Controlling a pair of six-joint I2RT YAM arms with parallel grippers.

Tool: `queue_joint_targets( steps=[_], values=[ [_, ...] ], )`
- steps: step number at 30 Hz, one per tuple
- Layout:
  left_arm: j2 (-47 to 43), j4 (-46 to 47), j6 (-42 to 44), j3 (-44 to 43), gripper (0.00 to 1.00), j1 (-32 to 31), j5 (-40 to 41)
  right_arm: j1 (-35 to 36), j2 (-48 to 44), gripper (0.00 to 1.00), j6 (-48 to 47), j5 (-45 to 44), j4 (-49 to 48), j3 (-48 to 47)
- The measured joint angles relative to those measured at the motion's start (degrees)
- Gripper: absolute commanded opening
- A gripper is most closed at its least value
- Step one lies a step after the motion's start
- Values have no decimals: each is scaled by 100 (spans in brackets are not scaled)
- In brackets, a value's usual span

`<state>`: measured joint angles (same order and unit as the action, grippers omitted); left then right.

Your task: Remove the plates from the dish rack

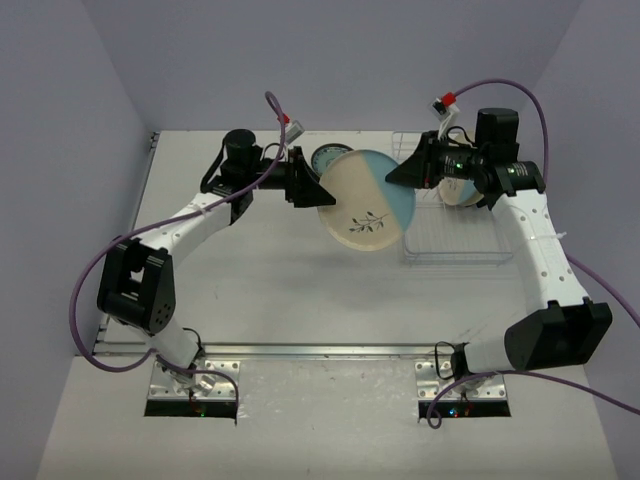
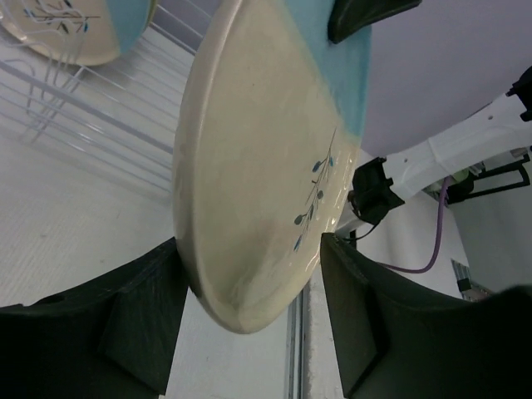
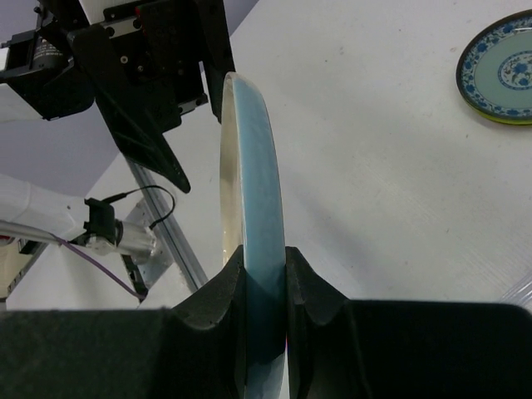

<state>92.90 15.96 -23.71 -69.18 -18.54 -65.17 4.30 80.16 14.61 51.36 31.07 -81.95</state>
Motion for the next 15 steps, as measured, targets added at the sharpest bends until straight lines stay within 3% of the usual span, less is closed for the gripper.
queue_joint_targets(
  steps=[3, 5, 10, 13, 15],
  values=[
    [2, 149, -143, 41, 54, -100, -154, 9, 2, 0, 102, 144, -117, 0],
    [3, 300, -284, 107, 44, -126, -231, 9, 3, 0, 169, 217, -187, 0],
    [131, 826, -817, 256, 0, -120, -408, 24, 4, 0, 232, 339, -271, 10],
    [240, 1046, -1183, 272, 0, -66, -588, 35, 4, 2, 138, 351, -337, 59],
    [289, 1155, -1417, 275, 0, -24, -665, 35, 4, 23, 151, 351, -343, 86]
  ],
)
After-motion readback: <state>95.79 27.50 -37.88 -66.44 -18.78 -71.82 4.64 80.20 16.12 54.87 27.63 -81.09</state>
